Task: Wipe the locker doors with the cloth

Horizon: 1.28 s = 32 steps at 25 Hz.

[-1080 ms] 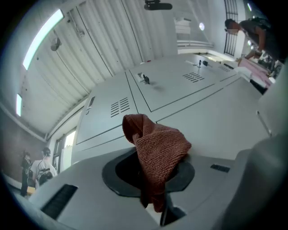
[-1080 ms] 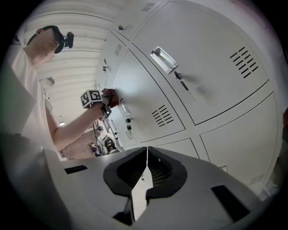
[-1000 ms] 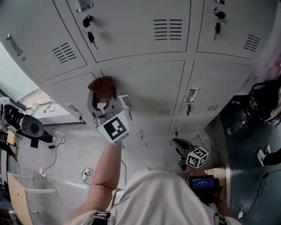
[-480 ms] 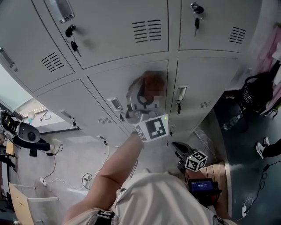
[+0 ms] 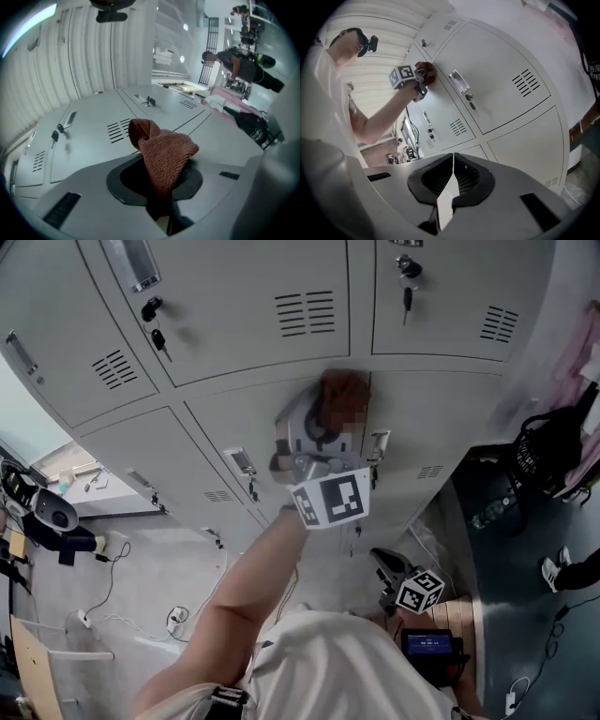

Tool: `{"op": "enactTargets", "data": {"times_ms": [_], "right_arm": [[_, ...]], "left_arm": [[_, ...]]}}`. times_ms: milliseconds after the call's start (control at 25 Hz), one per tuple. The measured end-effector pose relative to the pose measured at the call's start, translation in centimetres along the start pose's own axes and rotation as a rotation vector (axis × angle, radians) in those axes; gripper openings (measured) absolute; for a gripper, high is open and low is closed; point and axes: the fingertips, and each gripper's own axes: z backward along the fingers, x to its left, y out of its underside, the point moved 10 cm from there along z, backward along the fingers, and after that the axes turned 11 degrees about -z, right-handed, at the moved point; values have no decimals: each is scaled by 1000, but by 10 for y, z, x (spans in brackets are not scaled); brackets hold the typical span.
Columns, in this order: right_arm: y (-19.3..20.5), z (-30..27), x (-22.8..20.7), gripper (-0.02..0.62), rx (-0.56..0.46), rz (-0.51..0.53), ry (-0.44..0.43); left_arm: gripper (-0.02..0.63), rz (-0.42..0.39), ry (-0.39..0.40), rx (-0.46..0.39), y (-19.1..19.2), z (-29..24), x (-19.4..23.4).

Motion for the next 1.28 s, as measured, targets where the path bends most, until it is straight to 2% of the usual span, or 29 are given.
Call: {"op": "enactTargets", "data": {"times_ms": [80,120,200,240,320,360,400,440,480,560,760,880,1040,1280], "right_arm": [[1,6,-2,18,9,0,5],[6,11,-4,18,11,-4,13],[12,8,-7,18,15,-7,9],[8,-2,-8,18,22,1,-7],[-11,-26,-5,18,50,44,-60],[-19,-34,-1,18,67,59,-84],[-21,-38,4,18,83,64,-98],[-20,-39,7,18,96,61,-105],[-18,-40,9,18,106,57,-109],[-17,-45,12,18,115,57,-123],[-22,-55,24,18,129,91,-185],[-20,-56,29,18,149,120,-223],[-10,-49,34,18,159,103,-241],[-12,-57,38,18,191,167,-306]], "left_arm": [[74,-16,-43,14,20,14,12],[74,1,-62,24,33,22,17],[74,57,-96,120,63,40,34],[74,31,-116,189,75,45,51],[74,-133,-196,246,89,53,98],[74,-209,-250,232,94,57,120],[74,-251,-301,208,99,64,137],[74,-258,-338,187,106,70,146],[74,-241,-355,175,113,77,148],[72,-180,-334,195,129,91,137],[72,98,-188,370,169,130,97],[73,227,-88,438,181,145,84],[74,292,-24,459,173,170,72],[74,397,24,518,162,215,50]]}}
